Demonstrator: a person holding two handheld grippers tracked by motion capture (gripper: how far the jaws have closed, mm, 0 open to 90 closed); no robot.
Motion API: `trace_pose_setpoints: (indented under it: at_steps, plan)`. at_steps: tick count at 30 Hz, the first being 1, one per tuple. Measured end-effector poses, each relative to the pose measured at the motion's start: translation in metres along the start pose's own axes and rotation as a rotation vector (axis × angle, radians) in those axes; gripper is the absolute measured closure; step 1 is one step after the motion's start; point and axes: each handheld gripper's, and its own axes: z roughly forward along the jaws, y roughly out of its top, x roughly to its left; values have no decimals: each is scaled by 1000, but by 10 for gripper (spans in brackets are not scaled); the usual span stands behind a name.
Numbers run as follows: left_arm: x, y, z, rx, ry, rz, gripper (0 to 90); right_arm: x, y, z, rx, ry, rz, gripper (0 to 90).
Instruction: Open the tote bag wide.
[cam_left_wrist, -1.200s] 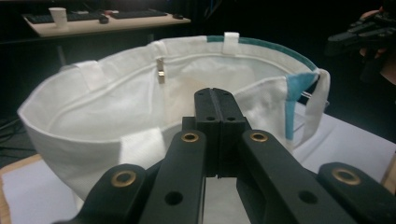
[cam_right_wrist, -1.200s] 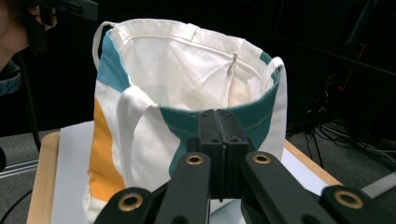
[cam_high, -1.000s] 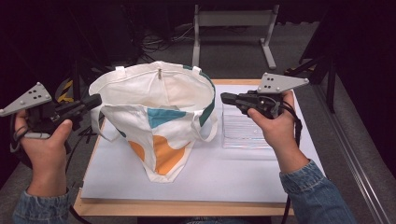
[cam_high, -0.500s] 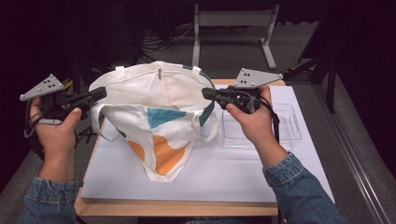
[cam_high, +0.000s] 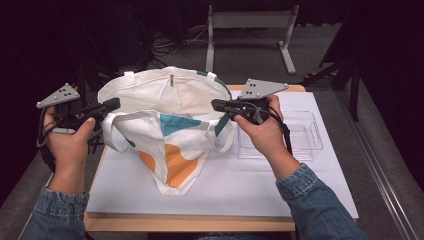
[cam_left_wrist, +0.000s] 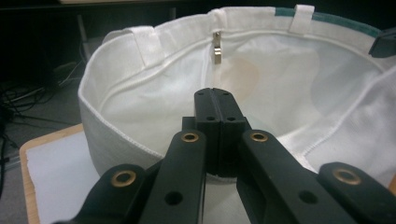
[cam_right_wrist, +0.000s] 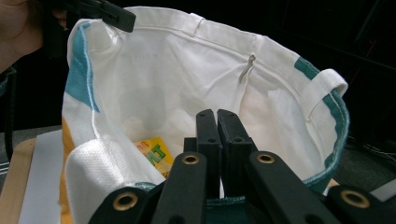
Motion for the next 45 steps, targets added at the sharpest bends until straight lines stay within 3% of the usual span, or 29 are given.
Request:
trace_pose_setpoints:
  at_steps: [6,13,14,20,21,23,28,31,33,35,38,41,45]
  plan:
    - [-4,-7,3,20,-8,16,900,1,-7,-1,-5,3,9,878]
    - [0,-21,13,54,-28,-17,900,3,-20,3,12,18,26,874]
    - [0,-25,16,81,-24,-19,900,4,-25,4,28,15,25,875]
    - [0,-36,24,114,-34,-39,900,4,-44,8,70,16,53,865]
    - [0,-41,27,145,-10,-20,900,4,-52,10,82,21,66,873]
    - [-1,-45,29,154,-8,-31,900,5,-60,12,93,31,77,871]
    - [2,-61,33,175,-23,-52,900,13,-77,18,134,44,74,883]
    - [1,-68,34,221,-12,-39,900,18,-86,22,168,55,73,886]
    - [1,-72,35,223,-12,-33,900,20,-90,24,178,57,72,885]
    - [1,-82,37,257,-14,-49,900,25,-100,28,216,61,70,895]
    - [2,-89,39,252,-25,-66,900,28,-106,31,236,64,67,897]
    - [4,-103,45,283,-35,-101,900,31,-117,36,276,70,70,899]
    - [5,-112,49,292,-38,-108,900,34,-124,39,303,66,80,900]
